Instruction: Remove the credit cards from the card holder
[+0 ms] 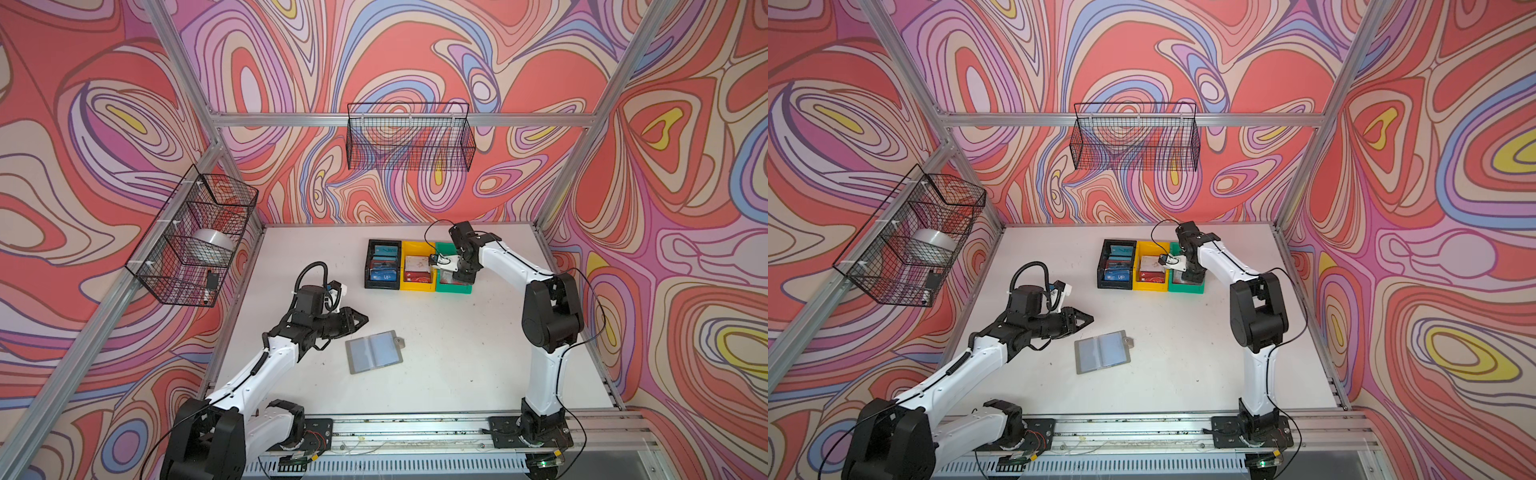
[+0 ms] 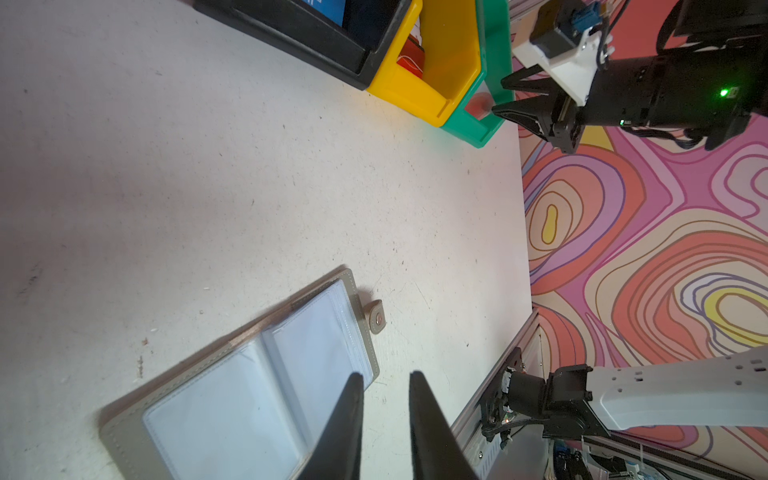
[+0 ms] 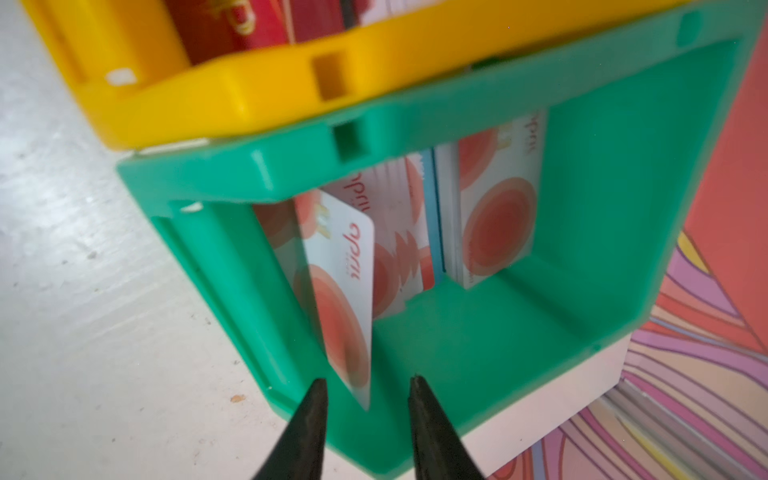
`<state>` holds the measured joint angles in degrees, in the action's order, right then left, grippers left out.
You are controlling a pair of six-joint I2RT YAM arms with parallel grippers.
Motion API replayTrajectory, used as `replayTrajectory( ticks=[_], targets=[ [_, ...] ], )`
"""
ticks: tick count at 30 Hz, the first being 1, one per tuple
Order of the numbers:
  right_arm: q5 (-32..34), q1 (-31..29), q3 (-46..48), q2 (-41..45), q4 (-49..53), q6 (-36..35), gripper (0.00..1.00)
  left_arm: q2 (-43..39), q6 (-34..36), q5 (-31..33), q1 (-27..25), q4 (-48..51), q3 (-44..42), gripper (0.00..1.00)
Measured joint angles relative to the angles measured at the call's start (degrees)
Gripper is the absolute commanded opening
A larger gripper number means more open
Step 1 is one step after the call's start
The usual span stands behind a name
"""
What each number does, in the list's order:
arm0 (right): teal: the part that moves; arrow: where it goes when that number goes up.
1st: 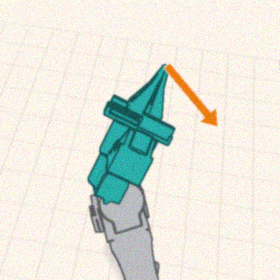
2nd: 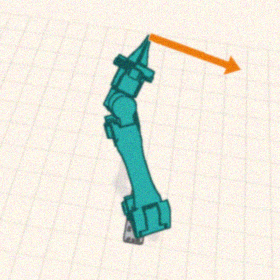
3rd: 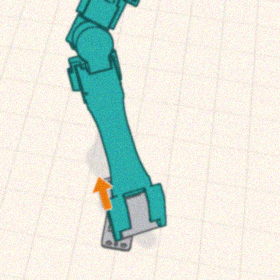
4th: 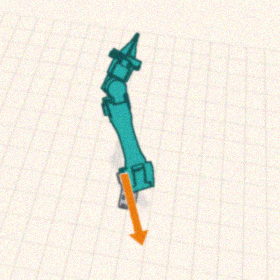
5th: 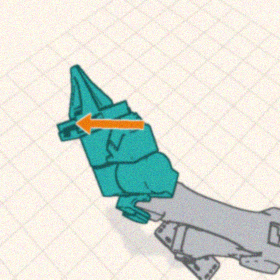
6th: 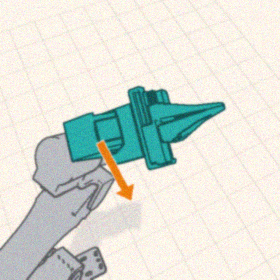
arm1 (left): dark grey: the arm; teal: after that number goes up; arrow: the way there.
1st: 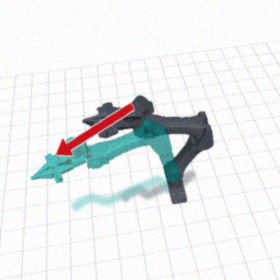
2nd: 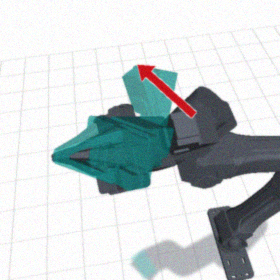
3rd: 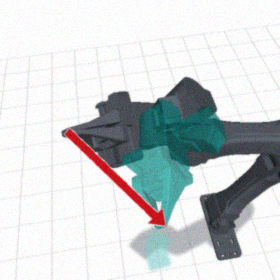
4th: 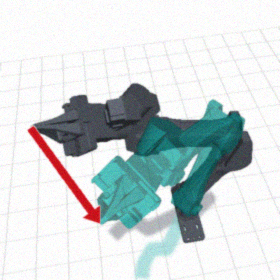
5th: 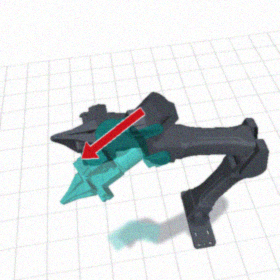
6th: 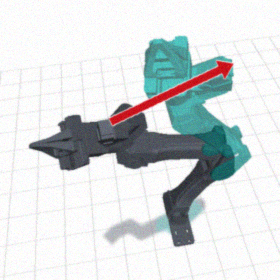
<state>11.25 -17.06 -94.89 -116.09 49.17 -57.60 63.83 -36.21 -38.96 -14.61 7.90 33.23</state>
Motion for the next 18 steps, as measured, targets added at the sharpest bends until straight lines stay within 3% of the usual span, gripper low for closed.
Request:
replayTrajectory(
  ticks=[8,12,18],
  targets=[
    [1.7,0.0,0.0,0.0,-7.1,2.6,0.57,0.0,0.0,0.0,0.0,0.0,0.0,0.24],
    [0.3,0.0,1.1,1.1,-11.4,7.7,0.57,0.0,0.0,0.2,0.0,0.0,0.0,0.24],
    [-7.8,0.2,14.3,15.2,-20.1,20.7,0.65,-1.4,0.8,3.9,0.0,1.8,0.1,0.27]
  ],
)
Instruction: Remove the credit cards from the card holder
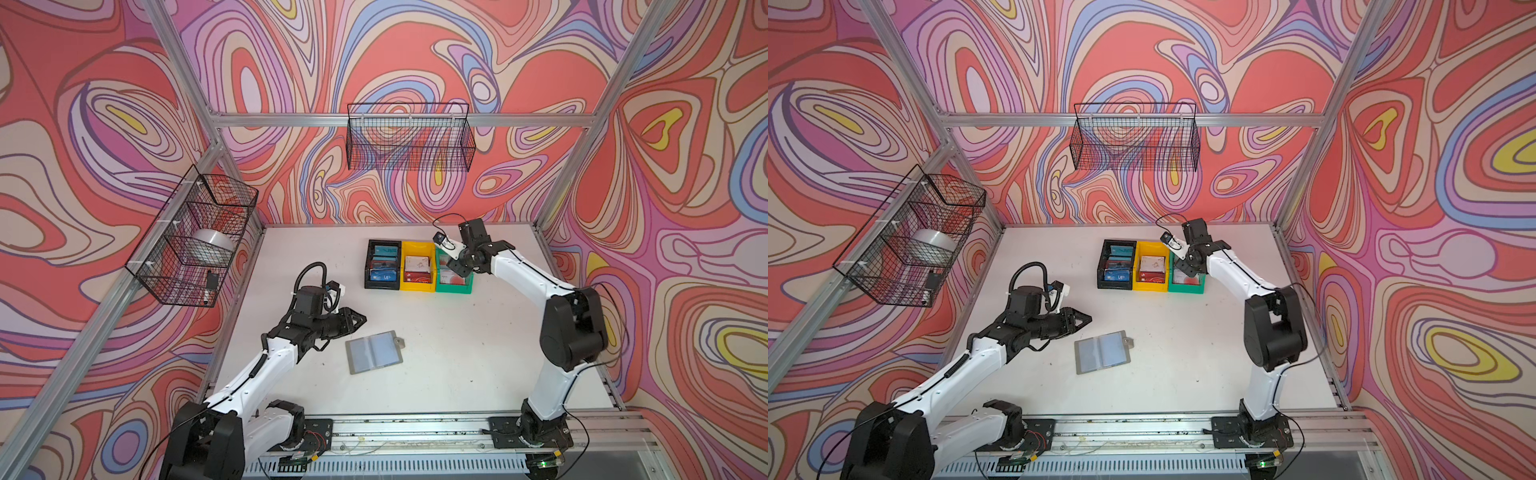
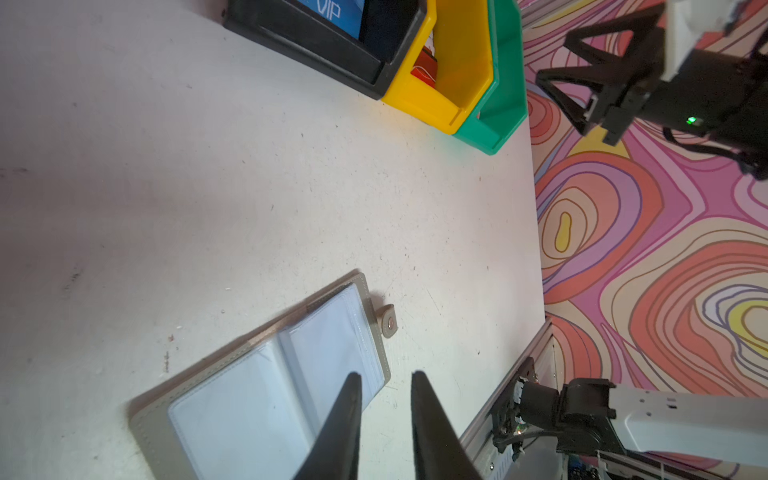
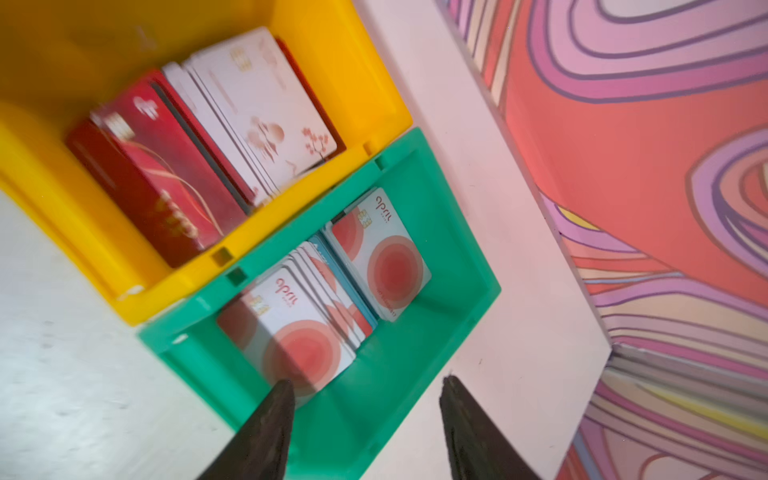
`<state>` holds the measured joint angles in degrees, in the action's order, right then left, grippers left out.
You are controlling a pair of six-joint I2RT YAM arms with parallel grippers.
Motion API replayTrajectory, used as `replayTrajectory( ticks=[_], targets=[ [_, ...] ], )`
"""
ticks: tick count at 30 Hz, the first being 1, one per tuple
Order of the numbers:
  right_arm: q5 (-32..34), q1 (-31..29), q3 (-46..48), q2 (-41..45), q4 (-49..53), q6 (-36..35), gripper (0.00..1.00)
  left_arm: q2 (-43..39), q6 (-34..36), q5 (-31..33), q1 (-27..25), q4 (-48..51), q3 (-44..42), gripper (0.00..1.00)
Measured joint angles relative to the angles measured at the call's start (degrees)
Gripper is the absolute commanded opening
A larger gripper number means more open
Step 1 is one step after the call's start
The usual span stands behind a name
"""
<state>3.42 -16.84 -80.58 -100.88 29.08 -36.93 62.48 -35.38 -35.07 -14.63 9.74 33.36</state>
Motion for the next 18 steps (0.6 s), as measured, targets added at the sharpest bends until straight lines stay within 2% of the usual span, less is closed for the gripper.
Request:
replayTrajectory(
  ticks=[1,3,8,11,14,18],
  targets=[
    [-1.6,0.1,3.5,4.0,-2.4,2.8,0.69,-0.4,0.4,1.2,0.0,0.8,0.3,0.28],
    [-3.6,0.7,9.1,10.6,-6.6,7.7,0.98,-0.9,1.3,3.8,0.0,2.1,1.2,0.32],
    [-5.2,2.7,25.3,26.3,-17.1,18.8,0.98,-2.1,5.0,11.5,0.0,5.1,5.6,0.53],
    [-4.0,4.4,34.5,33.7,-22.4,23.7,0.98,-2.6,7.5,16.7,0.0,5.6,8.3,0.60],
    [-2.4,7.1,40.5,37.1,-26.7,26.8,0.98,-3.7,10.4,22.6,0.0,5.4,9.2,0.66],
    [-1.3,10.6,46.5,36.0,-35.0,29.3,0.98,-6.1,14.2,32.0,0.0,4.6,8.7,0.81]
  ],
)
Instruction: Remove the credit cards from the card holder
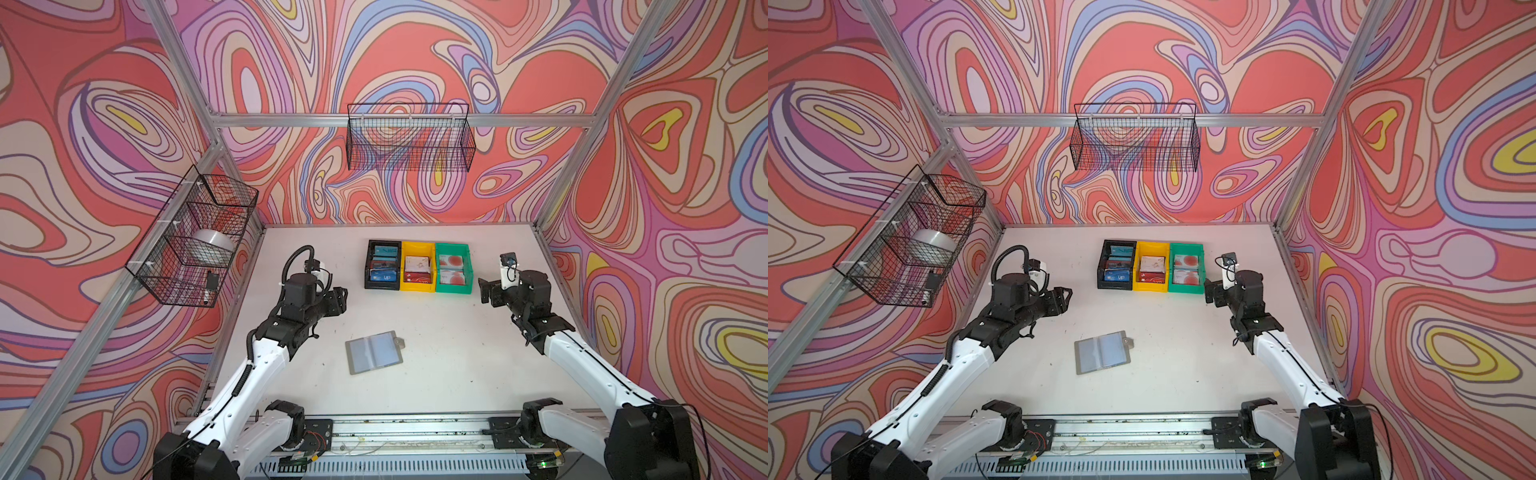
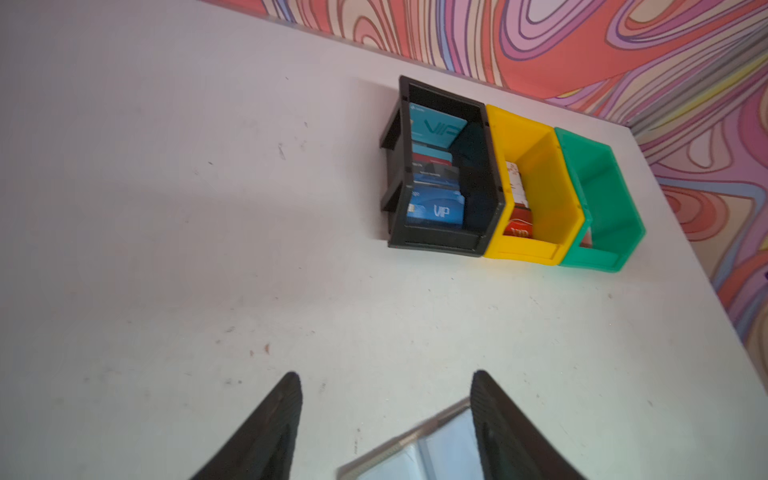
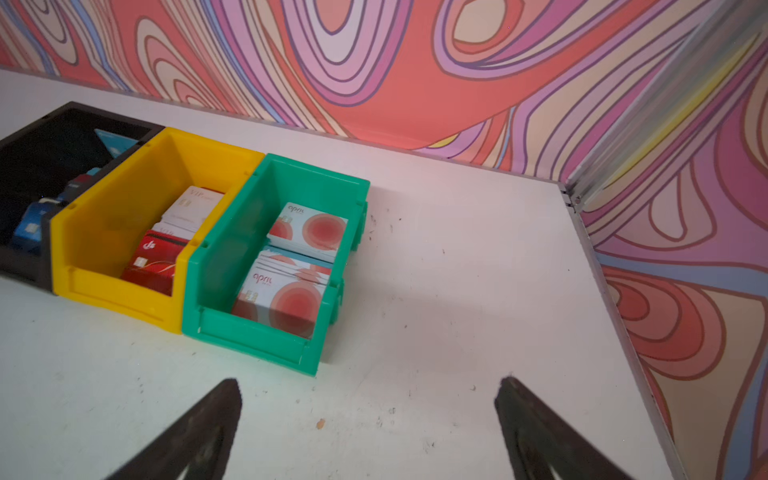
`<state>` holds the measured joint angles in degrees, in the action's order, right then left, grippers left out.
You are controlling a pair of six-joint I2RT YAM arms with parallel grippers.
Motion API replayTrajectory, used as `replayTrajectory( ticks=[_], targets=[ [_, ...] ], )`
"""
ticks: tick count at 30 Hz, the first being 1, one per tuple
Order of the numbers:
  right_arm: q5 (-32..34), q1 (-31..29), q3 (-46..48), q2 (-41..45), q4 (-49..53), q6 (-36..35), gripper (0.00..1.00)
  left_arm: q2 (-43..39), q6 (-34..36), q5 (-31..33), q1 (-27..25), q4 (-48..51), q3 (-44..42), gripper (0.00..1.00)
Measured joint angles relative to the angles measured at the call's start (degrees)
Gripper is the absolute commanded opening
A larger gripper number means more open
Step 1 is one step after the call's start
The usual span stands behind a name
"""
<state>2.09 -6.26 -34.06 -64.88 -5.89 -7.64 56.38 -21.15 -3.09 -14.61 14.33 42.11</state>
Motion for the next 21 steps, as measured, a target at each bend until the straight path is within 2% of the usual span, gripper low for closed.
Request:
replayTrajectory(
  ticks=[4,9,12,17,21],
  targets=[
    [-0.1,1.3,3.5,-7.8,-10.1,1.3,0.98,-4.7,3.7,10.0,0.0,-3.1,-3.7,0.99],
    [-1.0,2.4,3.7,-20.3,-22.1,3.0,0.98,-10.3,8.3,20.7,0.0,-10.3,-11.6,1.00],
    [-1.2,2.4,2.5,-24.8,-25.2,3.1,0.99,-10.4,11.0,24.5,0.1,-15.4,-15.7,1.00],
    [-1.0,2.4,1.9,-28.1,-31.5,3.4,0.98,-6.5,15.8,28.3,0.7,-23.4,-19.5,1.00],
    [0.2,2.8,5.2,-28.6,-38.3,4.3,0.98,-1.7,18.4,27.7,3.0,-33.0,-23.1,1.00]
  ],
)
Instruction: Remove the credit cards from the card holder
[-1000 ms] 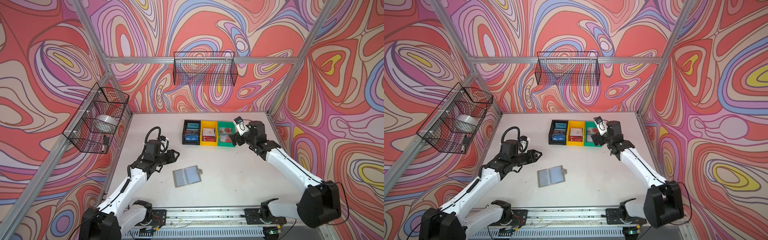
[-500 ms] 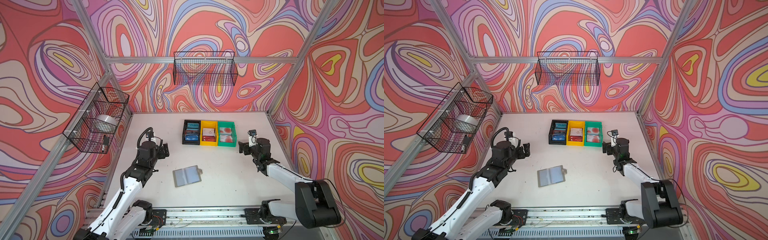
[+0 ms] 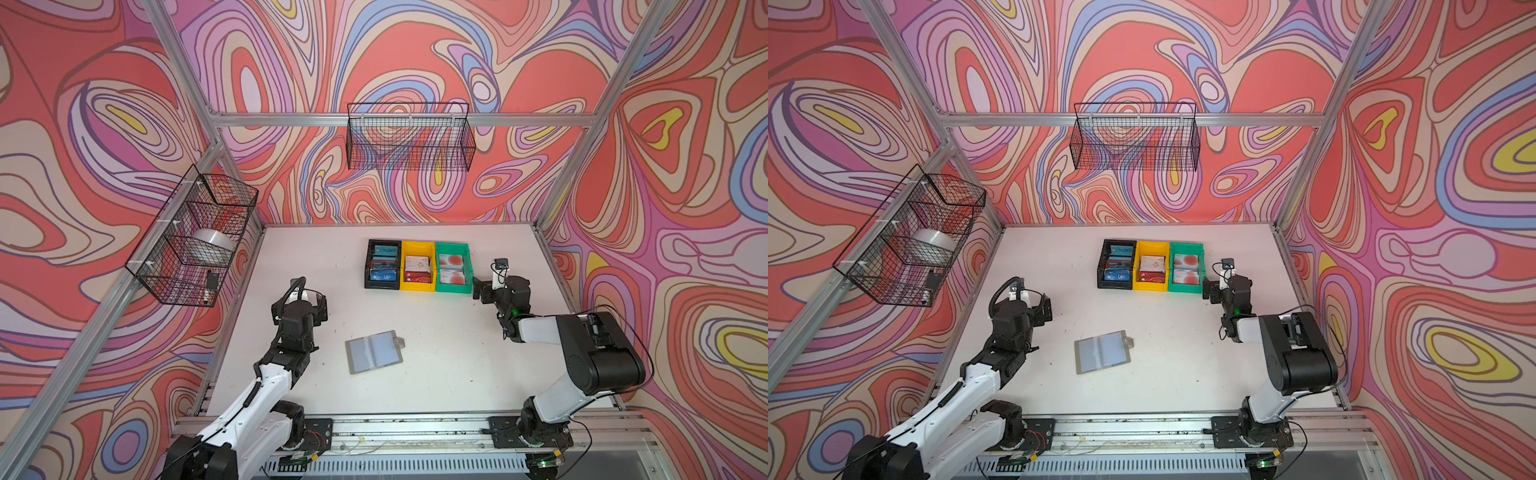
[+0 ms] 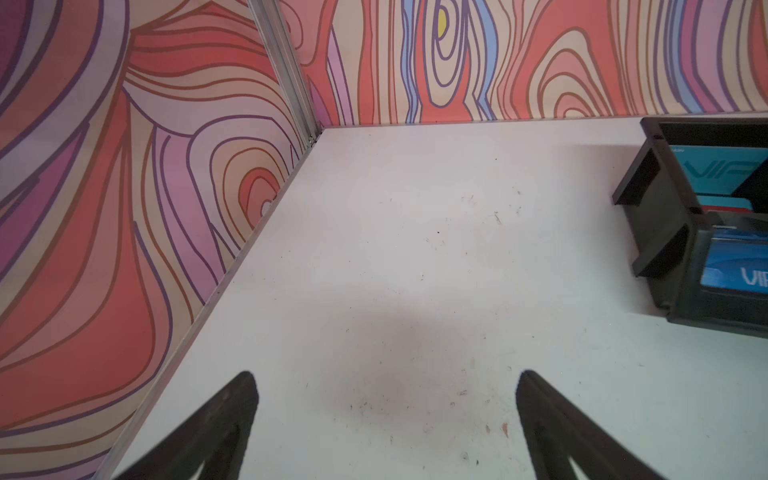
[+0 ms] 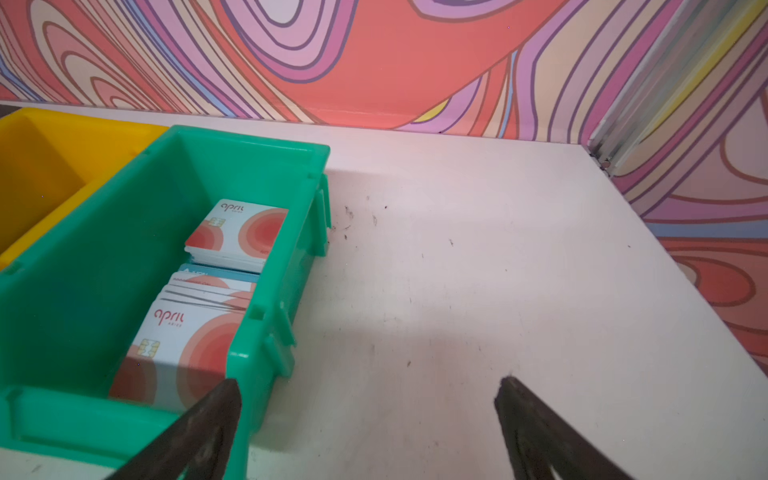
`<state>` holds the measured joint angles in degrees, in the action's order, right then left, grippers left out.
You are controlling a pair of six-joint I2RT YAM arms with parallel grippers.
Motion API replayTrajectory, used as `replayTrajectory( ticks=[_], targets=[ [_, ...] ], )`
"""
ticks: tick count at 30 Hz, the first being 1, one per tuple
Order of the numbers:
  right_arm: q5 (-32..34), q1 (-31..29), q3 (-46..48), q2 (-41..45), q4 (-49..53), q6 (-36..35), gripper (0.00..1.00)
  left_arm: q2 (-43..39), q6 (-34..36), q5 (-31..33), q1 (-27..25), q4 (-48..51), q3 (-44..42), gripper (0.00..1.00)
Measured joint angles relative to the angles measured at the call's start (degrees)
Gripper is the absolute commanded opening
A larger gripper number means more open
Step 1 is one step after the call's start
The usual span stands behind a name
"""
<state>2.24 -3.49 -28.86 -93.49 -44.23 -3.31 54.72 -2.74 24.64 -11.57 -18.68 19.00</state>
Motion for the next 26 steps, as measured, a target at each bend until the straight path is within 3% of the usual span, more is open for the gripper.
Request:
replayTrajectory(
  ticks=[4,14,26],
  targets=[
    [2.0,0.2,3.5,-2.6,-8.2,1.0,0.98,7.8,1.1,-3.0,3.3,-10.2,-2.9,1.00],
    [3.1,0.9,3.7,-4.5,-12.4,2.1,0.98,33.9,2.3,-8.2,5.7,-36.4,-4.0,1.00],
    [3.1,1.0,3.7,-4.5,-12.8,2.6,0.99,34.0,2.1,-9.0,6.1,-36.0,0.8,1.00]
  ],
)
